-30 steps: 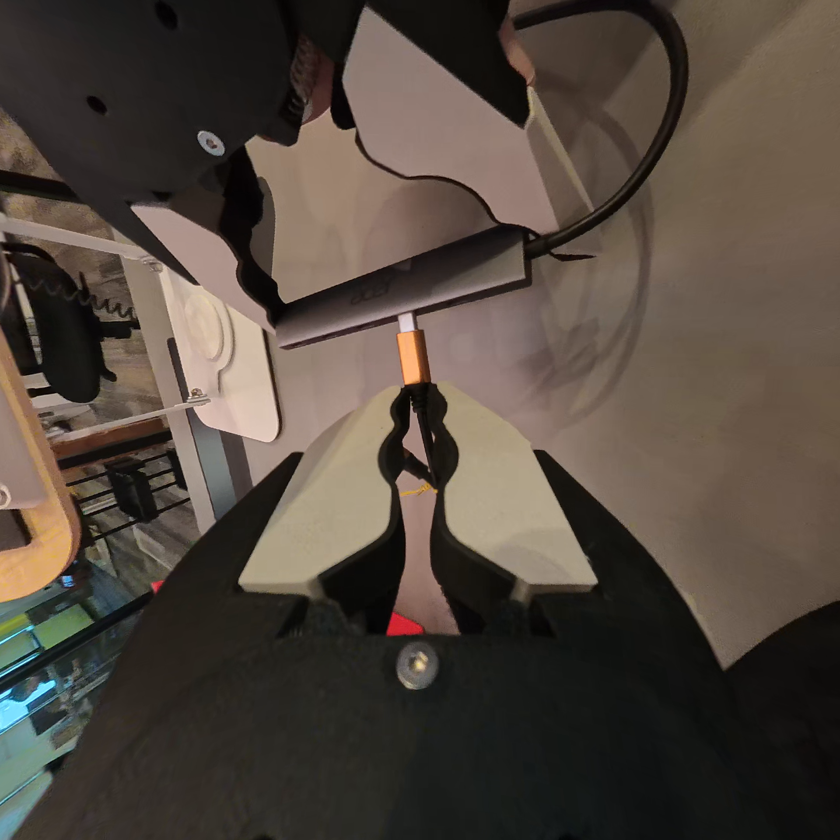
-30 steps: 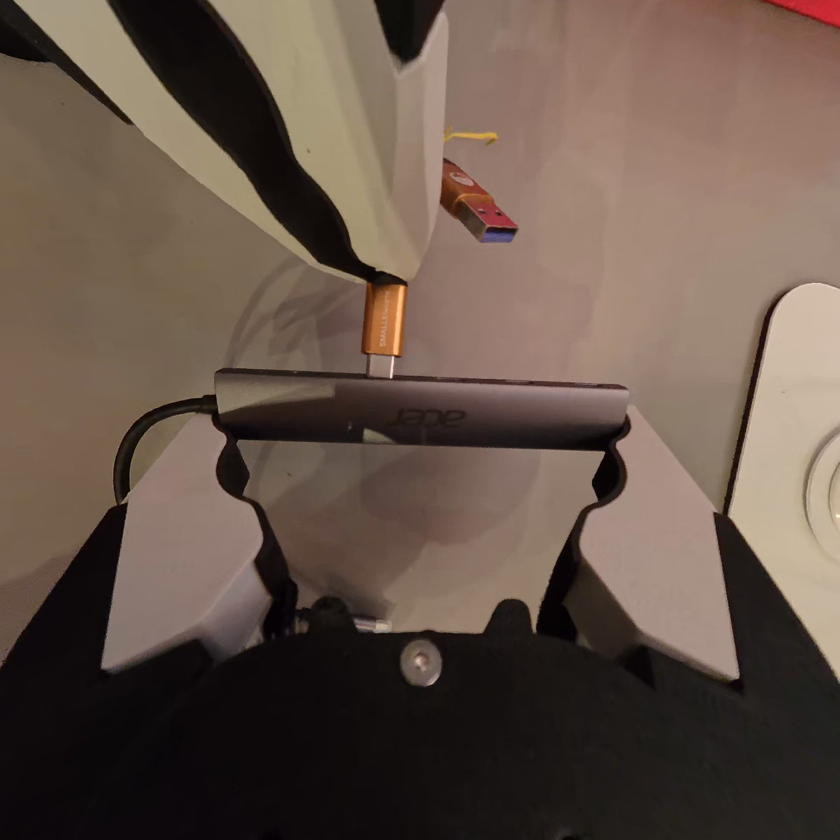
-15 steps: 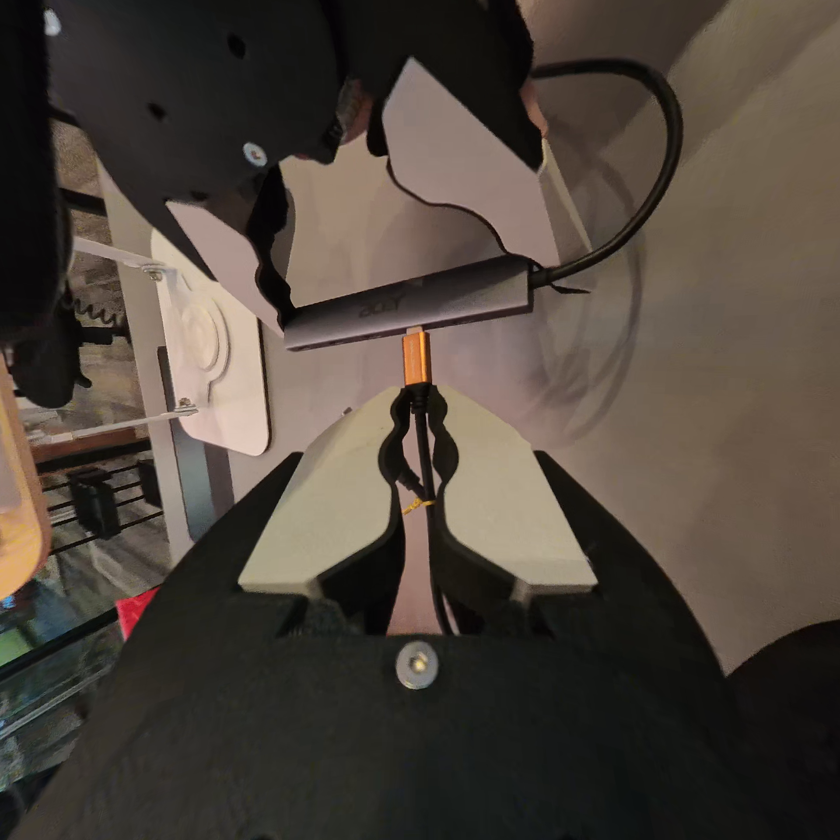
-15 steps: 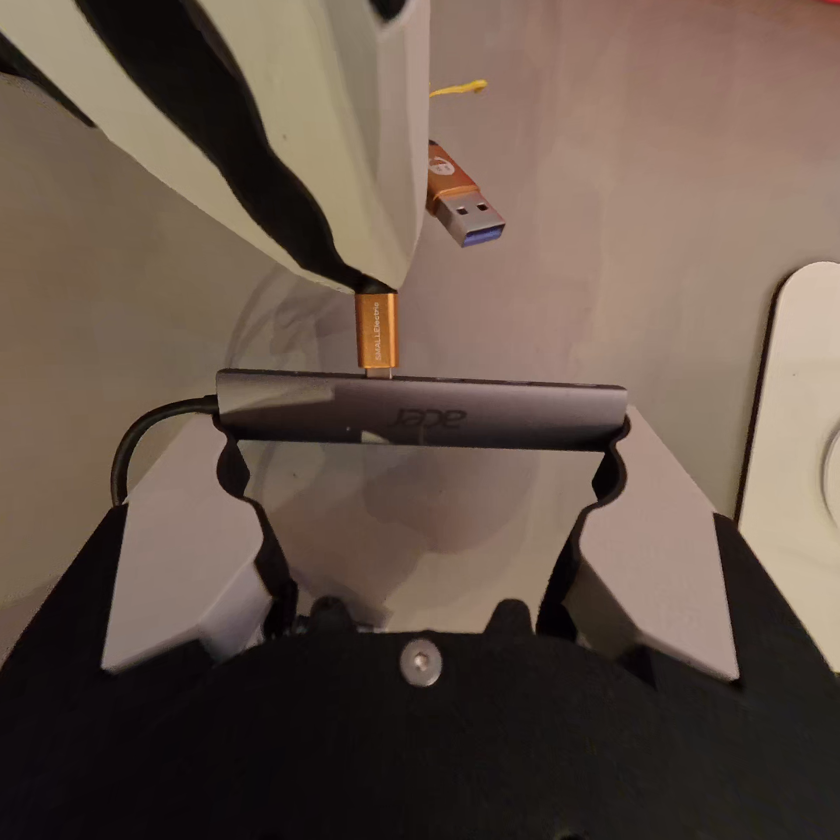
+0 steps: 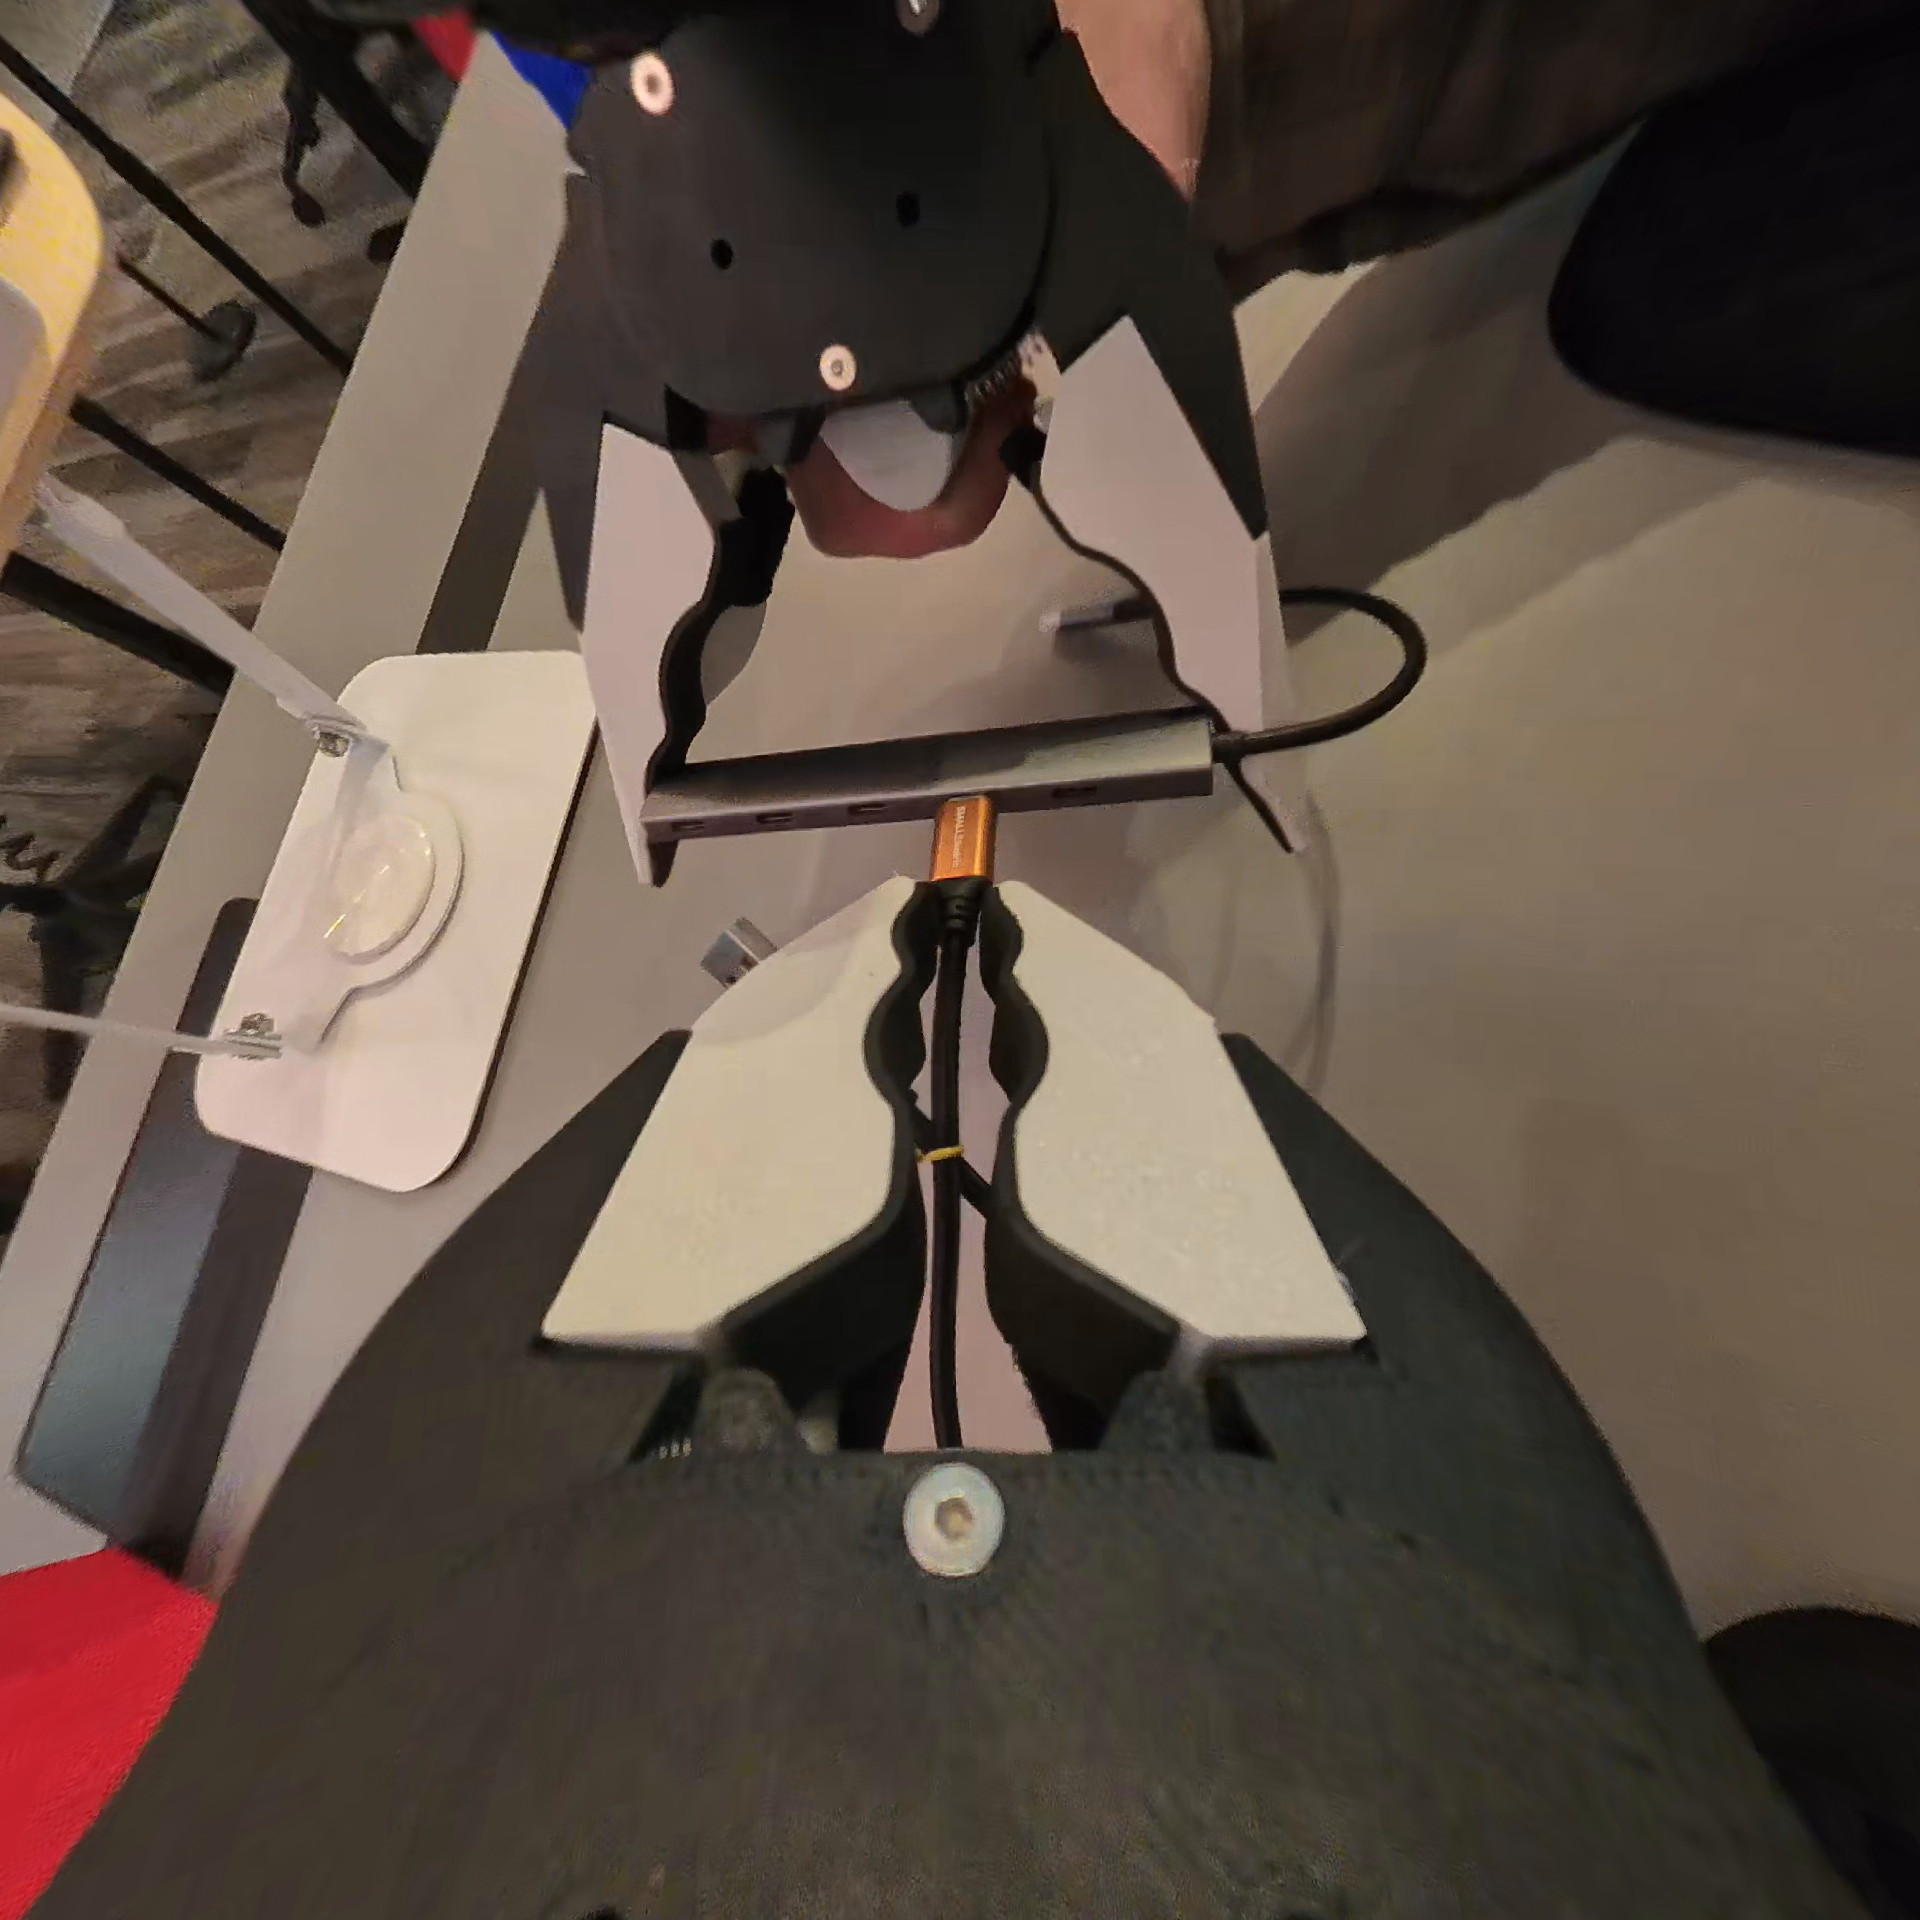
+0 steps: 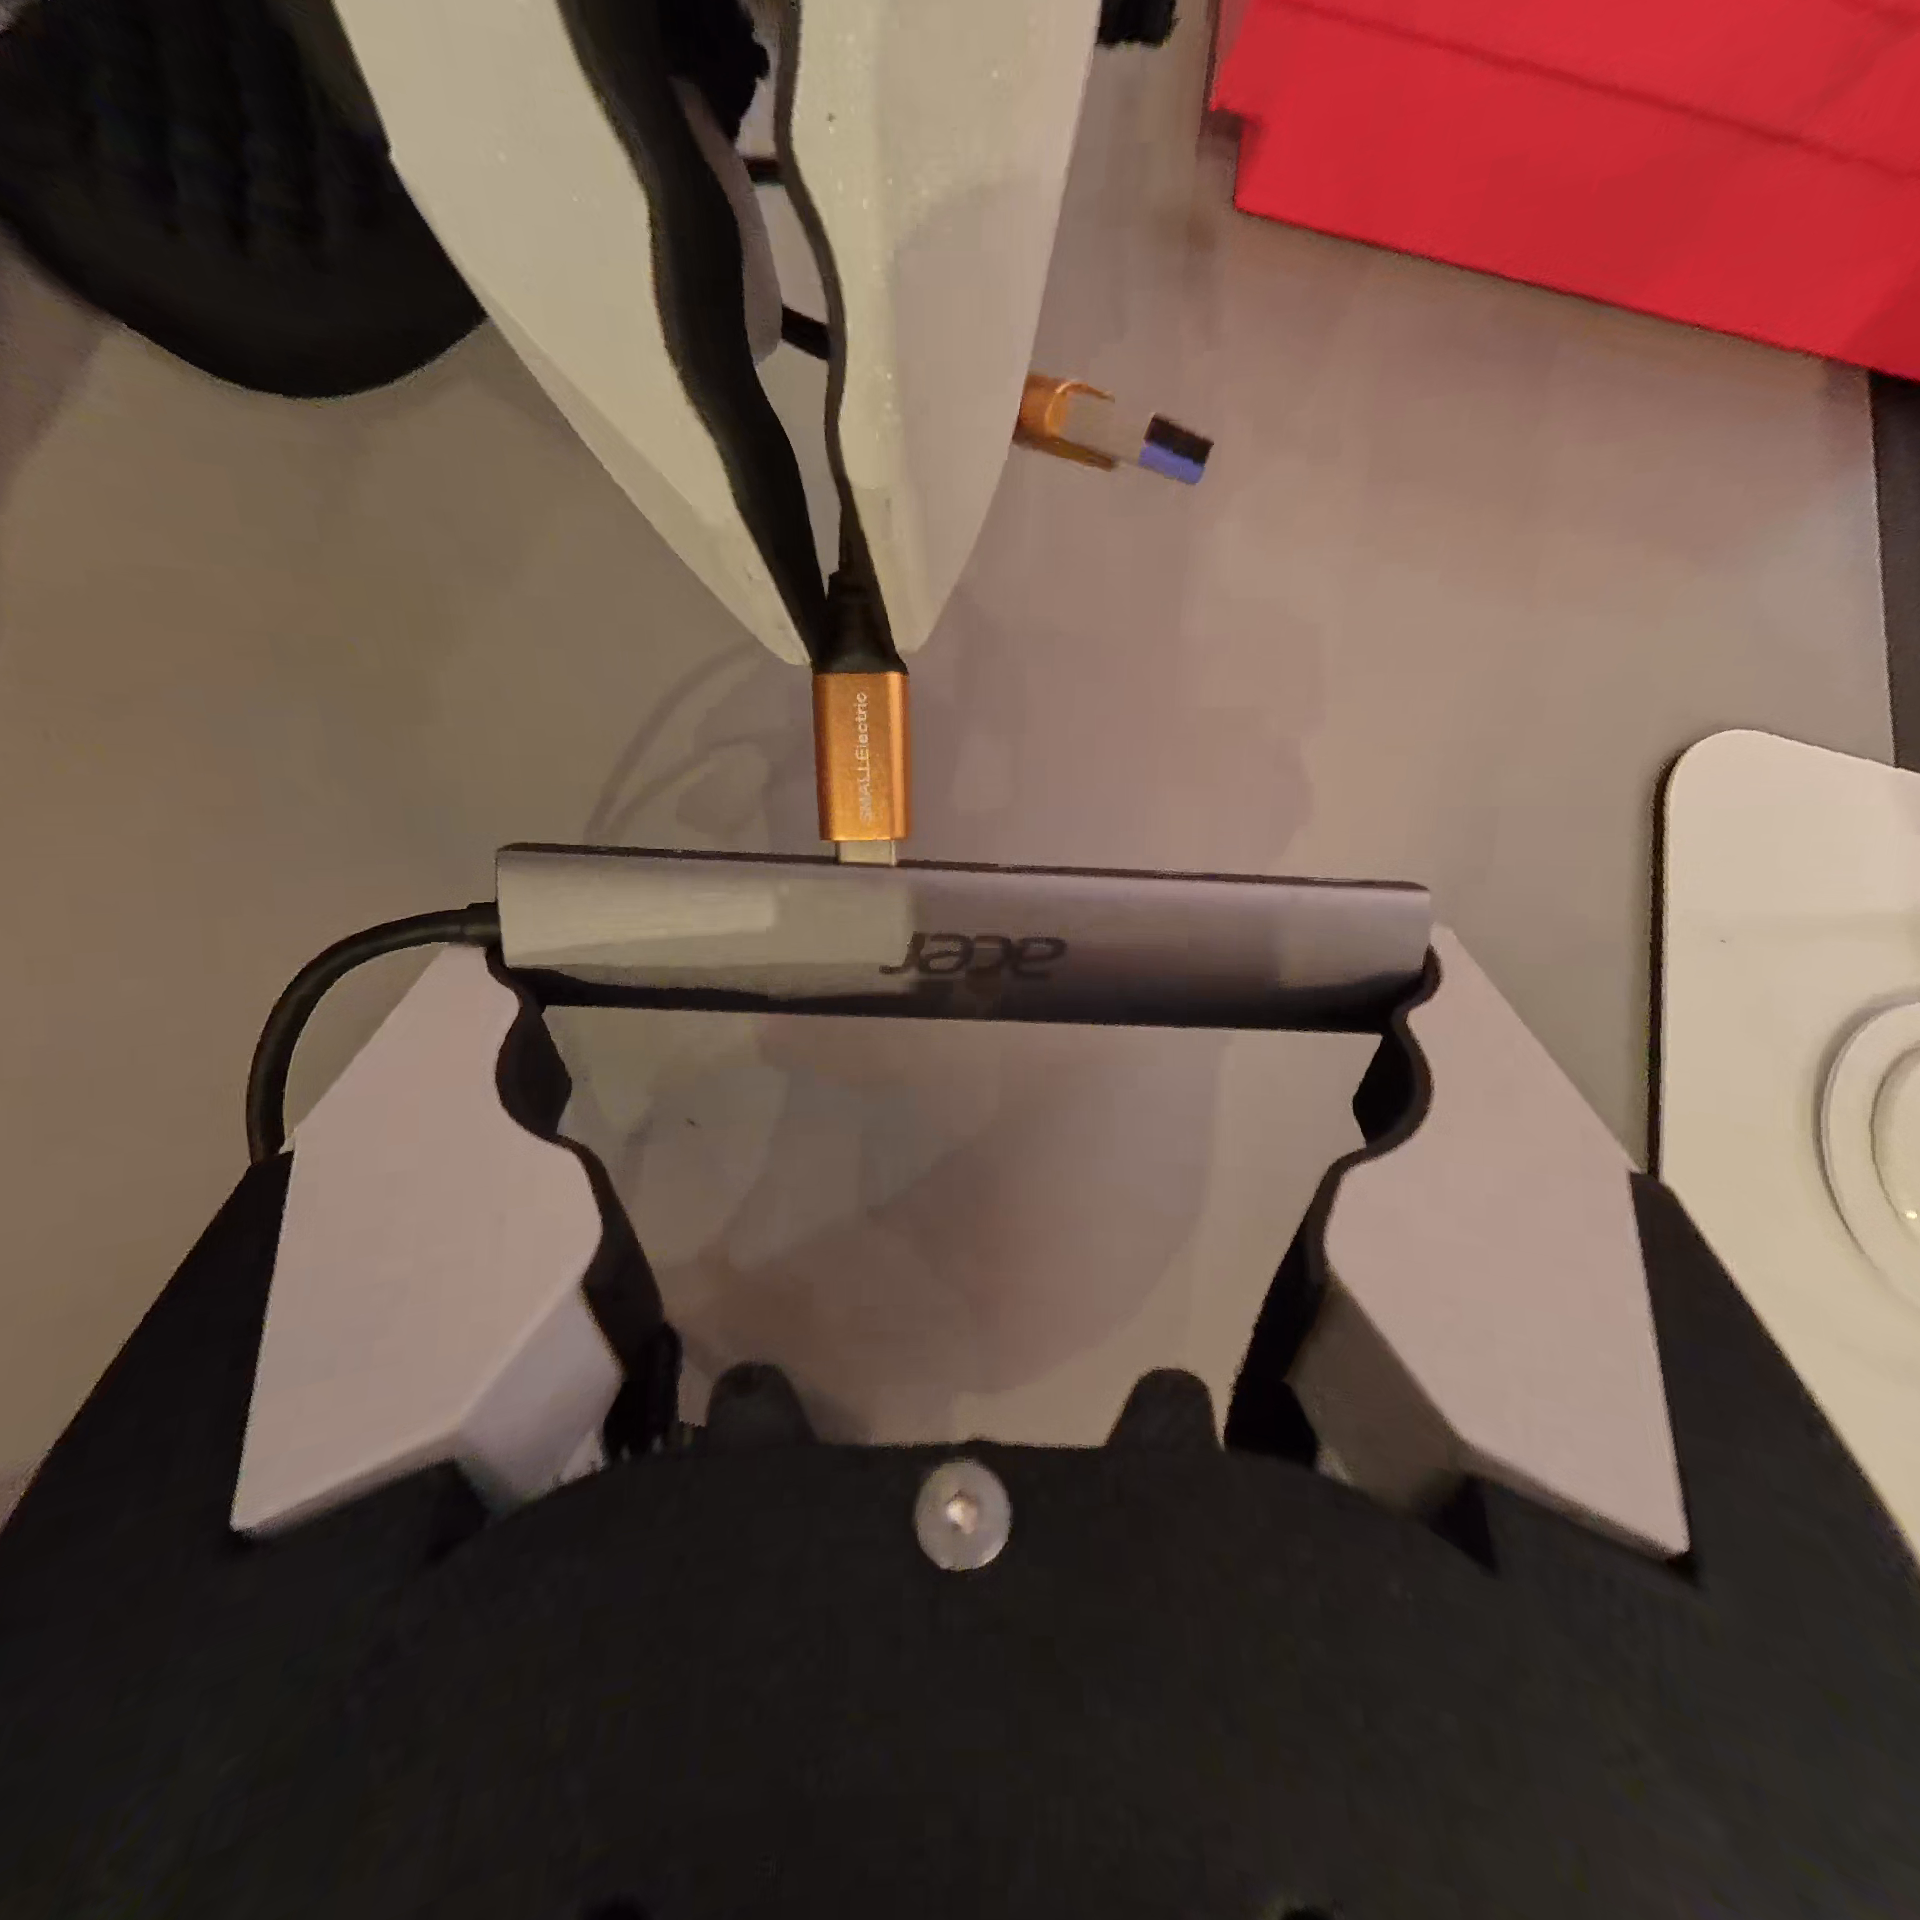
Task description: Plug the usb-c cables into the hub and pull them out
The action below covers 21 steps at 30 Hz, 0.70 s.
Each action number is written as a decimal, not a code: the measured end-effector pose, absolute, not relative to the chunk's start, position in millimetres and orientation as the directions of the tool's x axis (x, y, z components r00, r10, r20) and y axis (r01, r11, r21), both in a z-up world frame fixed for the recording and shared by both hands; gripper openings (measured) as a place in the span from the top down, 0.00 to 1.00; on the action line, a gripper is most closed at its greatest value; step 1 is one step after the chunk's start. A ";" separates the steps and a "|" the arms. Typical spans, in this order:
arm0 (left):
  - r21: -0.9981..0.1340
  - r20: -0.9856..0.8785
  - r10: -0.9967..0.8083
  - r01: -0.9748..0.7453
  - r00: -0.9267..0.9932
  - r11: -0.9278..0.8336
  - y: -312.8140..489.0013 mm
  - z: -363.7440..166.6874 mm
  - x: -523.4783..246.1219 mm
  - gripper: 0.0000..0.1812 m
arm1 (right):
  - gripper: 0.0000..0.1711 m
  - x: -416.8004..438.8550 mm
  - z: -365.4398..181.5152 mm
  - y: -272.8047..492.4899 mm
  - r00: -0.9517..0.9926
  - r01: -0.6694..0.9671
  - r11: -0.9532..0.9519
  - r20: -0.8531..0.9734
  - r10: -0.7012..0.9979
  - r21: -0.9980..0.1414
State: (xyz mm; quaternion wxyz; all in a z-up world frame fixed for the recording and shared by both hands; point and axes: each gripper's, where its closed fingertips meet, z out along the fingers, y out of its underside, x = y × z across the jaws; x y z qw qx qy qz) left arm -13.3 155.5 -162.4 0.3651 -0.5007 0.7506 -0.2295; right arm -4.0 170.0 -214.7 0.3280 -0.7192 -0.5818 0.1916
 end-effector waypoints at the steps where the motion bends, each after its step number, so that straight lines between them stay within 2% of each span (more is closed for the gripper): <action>1: -0.731 -0.304 -0.925 -0.567 -0.226 0.379 155.2 -160.1 -12.9 0.95 | 0.11 -4.4 -212.9 170.3 0.250 0.704 -0.102 0.111 0.962 -0.703; 14: -0.891 -0.087 -0.974 -0.420 -0.211 0.171 149.6 -142.7 -8.0 0.96 | 0.11 -5.1 -195.7 168.8 0.240 0.639 -0.057 0.129 0.962 -0.767; 21: -0.909 -0.049 -0.970 -0.392 -0.236 0.142 146.8 -142.8 -5.1 0.96 | 0.11 -2.0 -195.6 165.9 0.218 0.654 -0.040 0.137 0.966 -0.755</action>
